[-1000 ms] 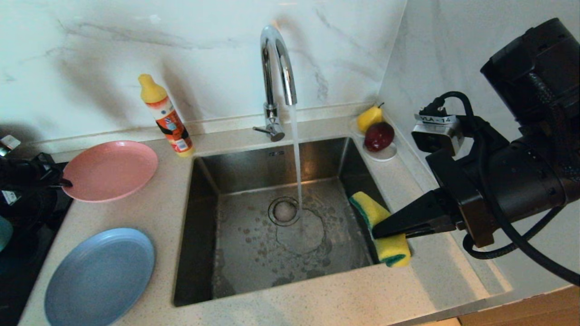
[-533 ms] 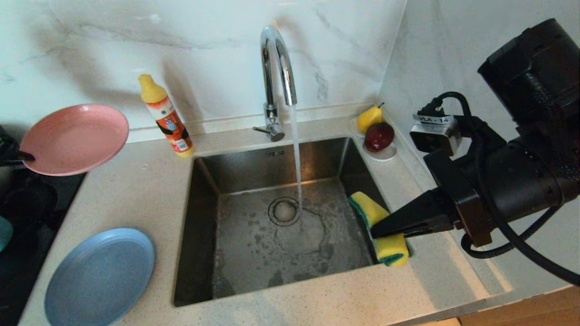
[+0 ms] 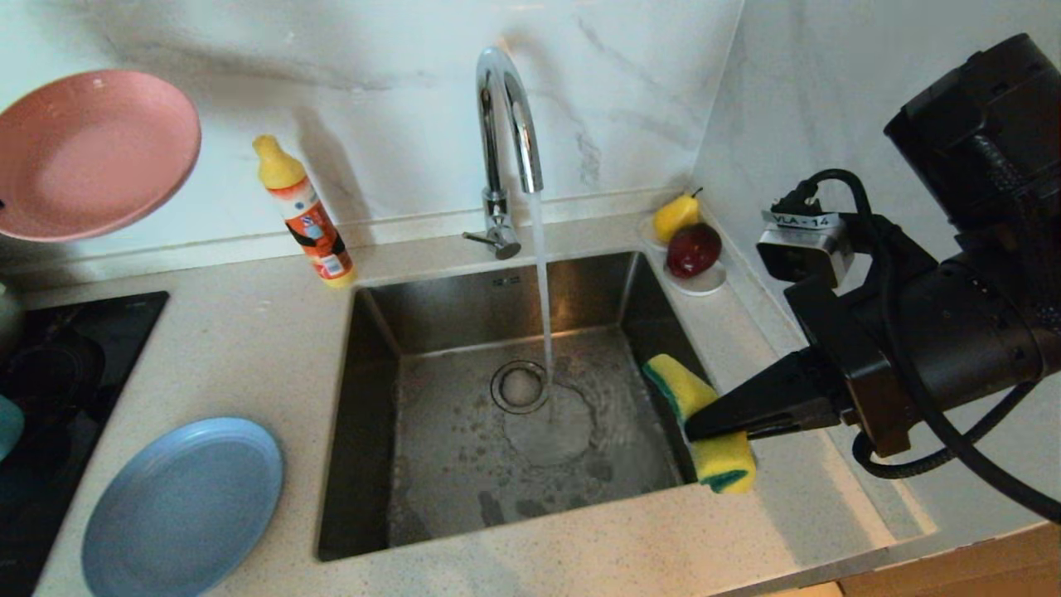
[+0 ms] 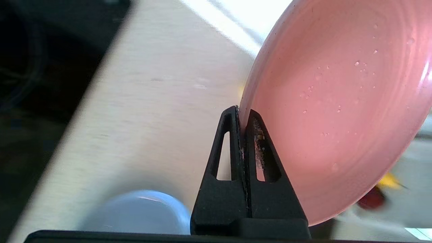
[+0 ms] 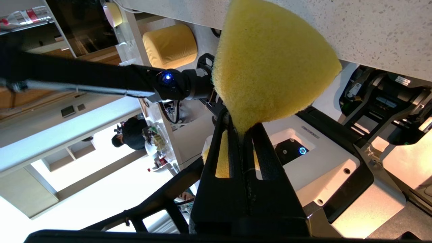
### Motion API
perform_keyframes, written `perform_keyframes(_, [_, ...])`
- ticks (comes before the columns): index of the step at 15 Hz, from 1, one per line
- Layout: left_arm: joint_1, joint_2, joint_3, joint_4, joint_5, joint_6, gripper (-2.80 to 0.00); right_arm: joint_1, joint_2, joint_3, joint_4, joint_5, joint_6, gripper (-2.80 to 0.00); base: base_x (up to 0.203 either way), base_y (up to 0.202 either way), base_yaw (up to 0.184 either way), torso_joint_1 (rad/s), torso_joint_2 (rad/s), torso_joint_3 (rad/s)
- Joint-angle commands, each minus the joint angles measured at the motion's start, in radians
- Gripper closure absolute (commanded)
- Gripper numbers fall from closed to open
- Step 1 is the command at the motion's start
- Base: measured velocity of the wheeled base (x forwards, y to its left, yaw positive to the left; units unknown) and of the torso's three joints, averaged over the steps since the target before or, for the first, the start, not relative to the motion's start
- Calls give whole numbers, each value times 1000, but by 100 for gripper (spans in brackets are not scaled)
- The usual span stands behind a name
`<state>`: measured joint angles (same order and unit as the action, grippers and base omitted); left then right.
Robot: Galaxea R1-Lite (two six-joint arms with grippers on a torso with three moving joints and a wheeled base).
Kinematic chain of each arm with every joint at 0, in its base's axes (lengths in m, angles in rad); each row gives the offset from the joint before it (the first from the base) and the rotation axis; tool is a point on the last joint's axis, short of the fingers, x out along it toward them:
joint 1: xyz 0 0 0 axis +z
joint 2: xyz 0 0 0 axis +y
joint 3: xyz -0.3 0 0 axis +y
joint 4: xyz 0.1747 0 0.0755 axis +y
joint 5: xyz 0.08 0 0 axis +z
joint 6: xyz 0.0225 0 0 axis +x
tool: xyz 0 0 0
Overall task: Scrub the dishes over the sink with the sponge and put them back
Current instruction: Wash the plate
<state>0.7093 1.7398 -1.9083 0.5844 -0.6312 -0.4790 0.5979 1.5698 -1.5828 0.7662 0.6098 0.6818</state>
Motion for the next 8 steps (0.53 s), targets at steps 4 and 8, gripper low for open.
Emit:
perform_keyframes(4, [-126, -146, 3, 77, -34, -5, 0, 0, -11, 0, 4, 2, 4, 0, 0, 0, 0, 0, 0, 0])
perform_keyframes(8, [-322, -171, 30, 164, 8, 38, 0, 0, -13, 1, 4, 4, 4, 0, 0, 0, 0, 0, 0, 0])
